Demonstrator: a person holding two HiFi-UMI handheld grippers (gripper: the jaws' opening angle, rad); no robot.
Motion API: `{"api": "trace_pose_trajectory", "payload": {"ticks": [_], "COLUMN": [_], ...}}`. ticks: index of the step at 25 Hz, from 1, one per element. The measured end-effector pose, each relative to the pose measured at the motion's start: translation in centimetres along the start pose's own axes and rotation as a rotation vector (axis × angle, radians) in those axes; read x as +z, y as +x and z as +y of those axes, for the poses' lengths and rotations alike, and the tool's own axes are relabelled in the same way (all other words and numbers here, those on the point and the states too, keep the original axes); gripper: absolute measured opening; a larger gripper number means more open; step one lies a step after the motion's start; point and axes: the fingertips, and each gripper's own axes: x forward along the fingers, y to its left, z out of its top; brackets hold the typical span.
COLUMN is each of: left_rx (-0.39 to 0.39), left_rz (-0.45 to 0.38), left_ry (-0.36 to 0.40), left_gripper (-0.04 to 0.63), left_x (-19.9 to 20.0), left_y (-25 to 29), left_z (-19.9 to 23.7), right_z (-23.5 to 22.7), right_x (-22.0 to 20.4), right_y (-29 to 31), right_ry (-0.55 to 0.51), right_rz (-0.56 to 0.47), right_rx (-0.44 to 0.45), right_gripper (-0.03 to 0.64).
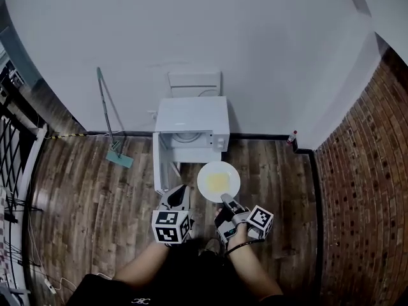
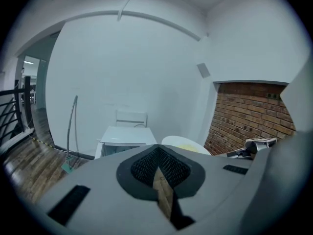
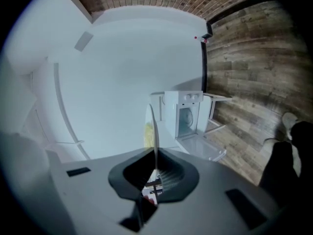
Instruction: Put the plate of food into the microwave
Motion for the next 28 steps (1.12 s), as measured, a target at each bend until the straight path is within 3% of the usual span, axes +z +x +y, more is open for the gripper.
{"api": "trace_pose_trajectory", "payload": {"ticks": [14,22,28], "left_rx": [-0.001,0.003,-0.002], "left_rz": [-0.013,0.002,0.052], "left_ry": [-0.031,-0.08,-0.131], "left_gripper": [-0.009,-0.009,-0.009], "left_x": [1.5,2.0,0.9], "left_y": [5.4,10.3,14.8], "left_z": [0.9,6.5,12.1], "right_z": [0.5,-0.4,-3.5], "right_x": [2.3,3.3,4.2], "right_y": [4.7,11.5,17.9], "right_ry": [-0.054,-0.074,-0.075], "right_rz": [0.067,0.081,0.08], "right_rx": [-0.038,-0.107,-0.179], "right_gripper": [0.021,0.021,0.021]}}
